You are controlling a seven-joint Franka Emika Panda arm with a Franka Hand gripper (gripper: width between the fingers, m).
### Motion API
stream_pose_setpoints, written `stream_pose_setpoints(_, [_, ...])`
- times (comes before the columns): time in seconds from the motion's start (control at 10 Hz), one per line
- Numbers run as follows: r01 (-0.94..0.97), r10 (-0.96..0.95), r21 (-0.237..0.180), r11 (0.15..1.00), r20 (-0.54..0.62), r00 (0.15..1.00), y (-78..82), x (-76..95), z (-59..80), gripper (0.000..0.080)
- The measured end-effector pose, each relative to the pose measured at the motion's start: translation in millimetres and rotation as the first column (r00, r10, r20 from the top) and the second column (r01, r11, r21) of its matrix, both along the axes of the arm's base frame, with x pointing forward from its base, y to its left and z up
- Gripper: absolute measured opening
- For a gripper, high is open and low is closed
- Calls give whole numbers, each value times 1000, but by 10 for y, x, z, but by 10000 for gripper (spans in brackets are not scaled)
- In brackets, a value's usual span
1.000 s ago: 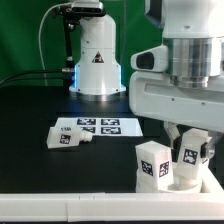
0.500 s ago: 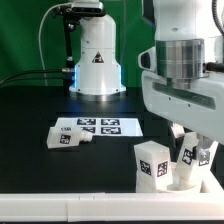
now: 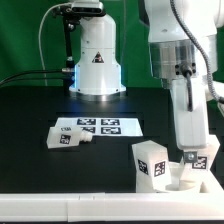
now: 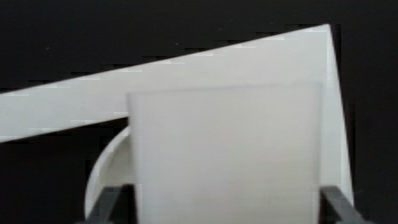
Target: Assemble stool
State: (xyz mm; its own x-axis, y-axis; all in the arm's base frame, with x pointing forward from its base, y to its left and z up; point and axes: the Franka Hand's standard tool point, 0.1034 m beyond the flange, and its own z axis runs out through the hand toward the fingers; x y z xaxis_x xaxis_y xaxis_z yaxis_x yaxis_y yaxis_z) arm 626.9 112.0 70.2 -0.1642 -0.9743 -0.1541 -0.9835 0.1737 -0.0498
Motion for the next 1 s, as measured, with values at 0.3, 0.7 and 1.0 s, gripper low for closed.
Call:
stream_pose_setpoints(0.3, [-371,373,-41,928,39,927,112,8,234,589])
stream_pose_setpoints(0.7, [-621,626,-89,779,56,778,98,5,239,649])
stream_pose_setpoints(1.0, [-913,931,-187,363,42,362,137,31,325,649])
